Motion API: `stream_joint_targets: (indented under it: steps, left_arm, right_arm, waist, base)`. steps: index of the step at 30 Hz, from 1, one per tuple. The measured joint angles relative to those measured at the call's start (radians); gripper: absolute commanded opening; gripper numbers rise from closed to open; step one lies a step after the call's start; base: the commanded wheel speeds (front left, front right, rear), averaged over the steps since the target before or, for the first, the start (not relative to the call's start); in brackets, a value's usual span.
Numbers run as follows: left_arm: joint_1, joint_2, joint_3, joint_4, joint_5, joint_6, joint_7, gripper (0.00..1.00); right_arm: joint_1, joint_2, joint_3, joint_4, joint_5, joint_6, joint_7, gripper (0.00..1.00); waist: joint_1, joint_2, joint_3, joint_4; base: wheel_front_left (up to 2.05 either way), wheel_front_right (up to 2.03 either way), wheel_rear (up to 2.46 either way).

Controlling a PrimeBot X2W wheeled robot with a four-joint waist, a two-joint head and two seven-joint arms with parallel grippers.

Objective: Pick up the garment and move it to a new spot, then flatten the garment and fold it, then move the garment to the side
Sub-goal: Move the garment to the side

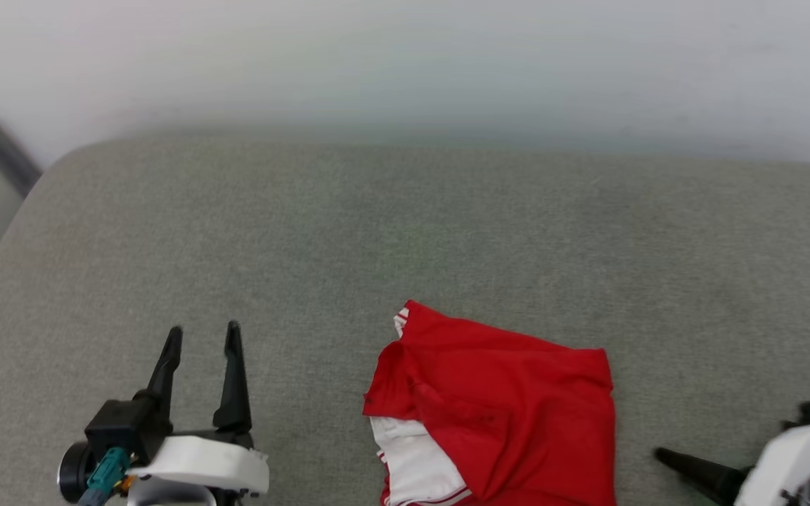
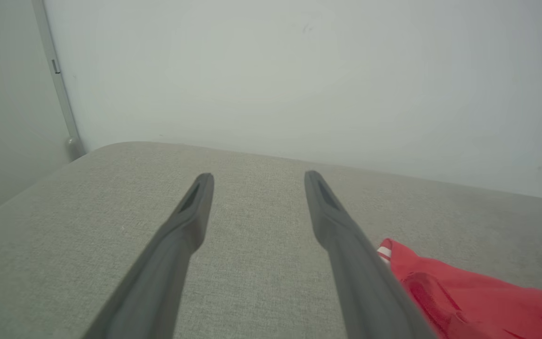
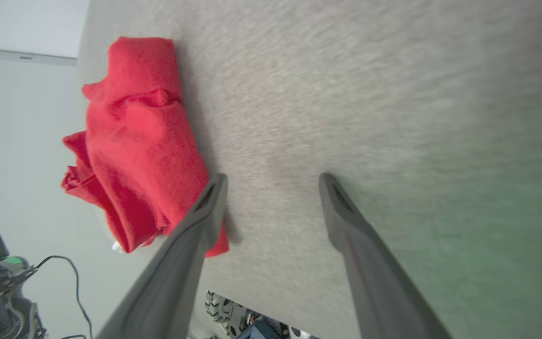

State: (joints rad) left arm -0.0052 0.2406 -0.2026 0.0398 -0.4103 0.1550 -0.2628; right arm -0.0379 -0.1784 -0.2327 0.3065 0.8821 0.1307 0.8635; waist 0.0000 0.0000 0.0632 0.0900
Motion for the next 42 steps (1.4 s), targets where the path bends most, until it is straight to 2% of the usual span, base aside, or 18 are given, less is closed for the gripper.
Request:
stream_joint_targets:
  steps: [5, 12, 13, 14, 15, 18, 21, 30, 33, 38, 42]
  left_arm:
    - [-0.045, -0.025, 0.007, 0.009, 0.02, -0.024, 0.0, 1.0]
    - [-0.086, -0.037, 0.008, 0.03, 0.046, -0.05, 0.0, 1.0]
    - [-0.086, -0.038, 0.008, 0.034, 0.047, -0.054, 0.0, 1.0]
    - [-0.087, -0.039, 0.01, 0.036, 0.049, -0.056, 0.0, 1.0]
    - [-0.088, -0.039, 0.012, 0.04, 0.051, -0.058, 0.0, 1.0]
    - [-0.088, -0.04, 0.02, 0.048, 0.056, -0.061, 0.0, 1.0]
    - [-0.086, -0.04, 0.024, 0.052, 0.059, -0.067, 0.0, 1.0]
    - [-0.062, -0.036, 0.049, 0.043, 0.063, -0.08, 0.0, 1.0]
    - [-0.063, -0.037, 0.05, 0.032, 0.068, -0.085, 0.0, 1.0]
    - [-0.078, -0.04, 0.05, 0.012, 0.083, -0.091, 0.0, 1.0]
    - [-0.109, -0.033, 0.044, -0.006, 0.1, -0.098, 0.0, 1.0]
  right_arm:
    - [-0.067, 0.069, 0.014, 0.028, 0.106, 0.0, 0.07, 1.0]
    - [-0.153, 0.093, 0.083, 0.114, 0.173, 0.001, 0.053, 1.0]
    - [-0.159, 0.092, 0.098, 0.117, 0.172, 0.001, 0.046, 0.7]
    - [-0.164, 0.092, 0.114, 0.119, 0.171, 0.001, 0.035, 0.31]
    - [-0.169, 0.091, 0.132, 0.118, 0.171, 0.001, 0.027, 0.0]
    - [-0.169, 0.072, 0.201, 0.102, 0.152, 0.0, -0.009, 0.0]
    - [-0.173, 0.025, 0.283, 0.056, 0.109, 0.0, -0.052, 0.0]
    - [-0.28, -0.204, 0.556, -0.101, -0.137, 0.0, -0.13, 0.0]
    - [-0.335, -0.274, 0.599, -0.123, -0.208, 0.0, -0.135, 0.0]
    - [-0.403, -0.347, 0.633, -0.128, -0.283, 0.001, -0.153, 0.0]
    - [-0.446, -0.365, 0.636, -0.111, -0.305, 0.0, -0.187, 0.0]
  waist:
    - [0.0001, 0.0, 0.049, 0.028]
    - [0.0, 0.0, 0.1, 0.063]
    - [0.0, 0.0, 0.102, 0.067]
    - [0.0, 0.0, 0.104, 0.069]
    - [0.0, 0.0, 0.103, 0.07]
    - [0.0001, 0.0, 0.092, 0.066]
    - [0.0001, 0.0, 0.076, 0.052]
    - [0.0001, 0.0, 0.034, -0.054]
    - [0.0001, 0.0, 0.034, -0.106]
    - [0.0001, 0.0, 0.054, -0.198]
    - [0.0001, 0.0, 0.09, -0.27]
  base:
    - [0.0, 0.0, 0.0]
    - [0.0, 0.0, 0.0]
    - [0.0, 0.0, 0.0]
    - [0.0, 0.0, 0.0]
    - [0.0, 0.0, 0.0]
    - [0.0, 0.0, 0.0]
    - [0.0, 0.0, 0.0]
    - [0.0, 0.0, 0.0]
    - [0.0, 0.0, 0.0]
    - [0.0, 0.0, 0.0]
    - [0.0, 0.0, 0.0]
